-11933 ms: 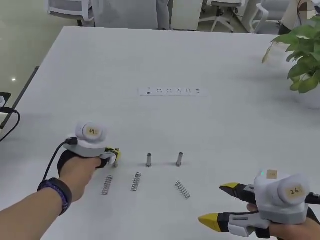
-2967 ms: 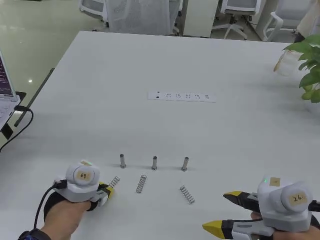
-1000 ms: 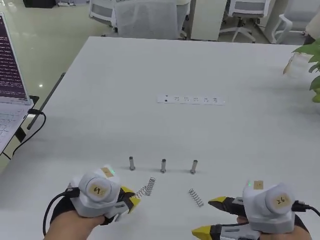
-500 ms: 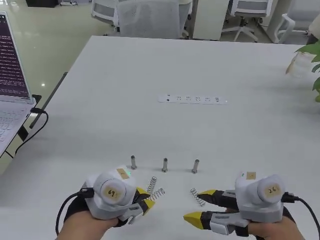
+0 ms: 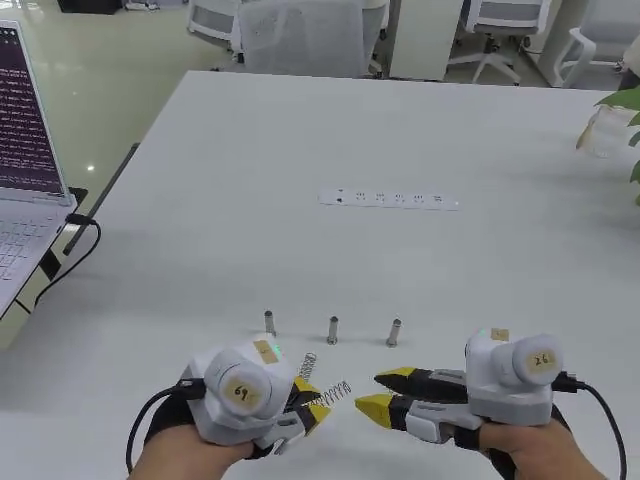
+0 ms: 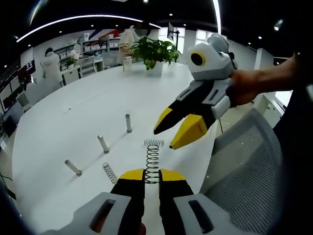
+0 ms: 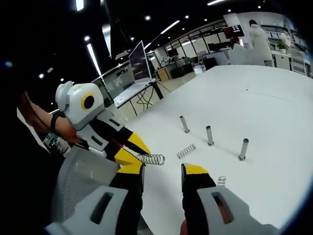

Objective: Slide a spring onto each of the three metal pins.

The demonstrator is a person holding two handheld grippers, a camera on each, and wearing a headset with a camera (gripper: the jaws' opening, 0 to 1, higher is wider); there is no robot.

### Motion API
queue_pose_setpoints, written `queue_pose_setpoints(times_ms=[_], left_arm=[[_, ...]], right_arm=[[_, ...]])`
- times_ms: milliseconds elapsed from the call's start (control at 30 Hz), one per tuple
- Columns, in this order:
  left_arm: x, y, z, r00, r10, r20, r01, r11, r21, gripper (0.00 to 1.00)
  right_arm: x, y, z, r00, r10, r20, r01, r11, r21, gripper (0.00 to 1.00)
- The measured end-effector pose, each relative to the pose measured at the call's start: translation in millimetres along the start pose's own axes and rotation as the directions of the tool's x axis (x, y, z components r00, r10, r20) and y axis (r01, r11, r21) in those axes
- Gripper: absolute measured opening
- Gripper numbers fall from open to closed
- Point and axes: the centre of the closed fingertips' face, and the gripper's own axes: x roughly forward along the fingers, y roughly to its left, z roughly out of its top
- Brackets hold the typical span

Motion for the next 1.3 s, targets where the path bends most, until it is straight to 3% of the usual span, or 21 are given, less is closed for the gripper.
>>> queue_pose_setpoints(times_ms=[233, 433, 733, 1300], left_arm=[[2.1, -9.4, 5.6, 0.9998, -0.017, 0.009, 0.017, 1.000, 0.025, 0.02], [2.0, -14.2, 8.5, 0.9995, -0.029, 0.009, 0.028, 0.998, 0.055, 0.02], [1.5, -15.2, 10.0, 0.9994, -0.034, -0.001, 0.034, 0.995, 0.096, 0.02], [3.1, -17.4, 10.2, 0.9990, -0.044, -0.012, 0.045, 0.987, 0.156, 0.02]], right_arm=[[5.3, 9.9, -5.9, 0.9975, 0.062, -0.035, -0.061, 0.998, 0.009, 0.26], [6.9, 11.1, -7.5, 0.9959, 0.083, -0.036, -0.082, 0.996, 0.030, 0.25], [6.0, 14.4, -7.3, 0.9950, 0.093, -0.036, -0.092, 0.995, 0.031, 0.16], [0.8, 16.0, -3.8, 0.9934, 0.113, -0.020, -0.112, 0.992, 0.051, 0.12]])
